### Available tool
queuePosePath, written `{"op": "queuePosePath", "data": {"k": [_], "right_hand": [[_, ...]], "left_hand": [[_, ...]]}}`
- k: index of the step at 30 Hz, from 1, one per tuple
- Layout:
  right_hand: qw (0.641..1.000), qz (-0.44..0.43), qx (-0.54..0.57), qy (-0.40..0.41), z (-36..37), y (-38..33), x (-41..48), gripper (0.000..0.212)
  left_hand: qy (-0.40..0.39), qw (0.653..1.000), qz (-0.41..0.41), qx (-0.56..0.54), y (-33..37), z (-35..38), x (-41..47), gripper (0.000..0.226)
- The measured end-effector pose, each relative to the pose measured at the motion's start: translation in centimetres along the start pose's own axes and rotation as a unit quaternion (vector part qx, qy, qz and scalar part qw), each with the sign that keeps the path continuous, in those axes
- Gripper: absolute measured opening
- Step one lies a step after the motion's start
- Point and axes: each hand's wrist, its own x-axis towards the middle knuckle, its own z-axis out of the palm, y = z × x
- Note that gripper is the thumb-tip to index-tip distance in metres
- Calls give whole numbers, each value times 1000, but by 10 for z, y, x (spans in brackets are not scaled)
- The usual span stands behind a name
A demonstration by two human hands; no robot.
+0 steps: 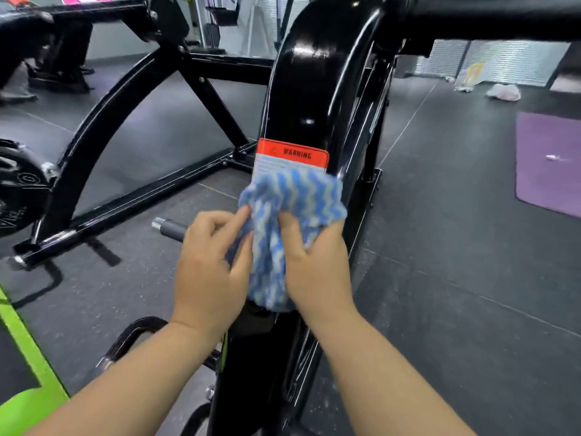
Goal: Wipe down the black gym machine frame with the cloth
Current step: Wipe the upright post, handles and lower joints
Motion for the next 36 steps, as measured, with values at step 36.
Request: {"op": "queuePosePath", "data": {"k": [36], "right_hand": [[396,-384,-801,-232,39,-155,113,42]], "left_hand": [[-20,828,-342,-444,-13,11,93,33]]}}
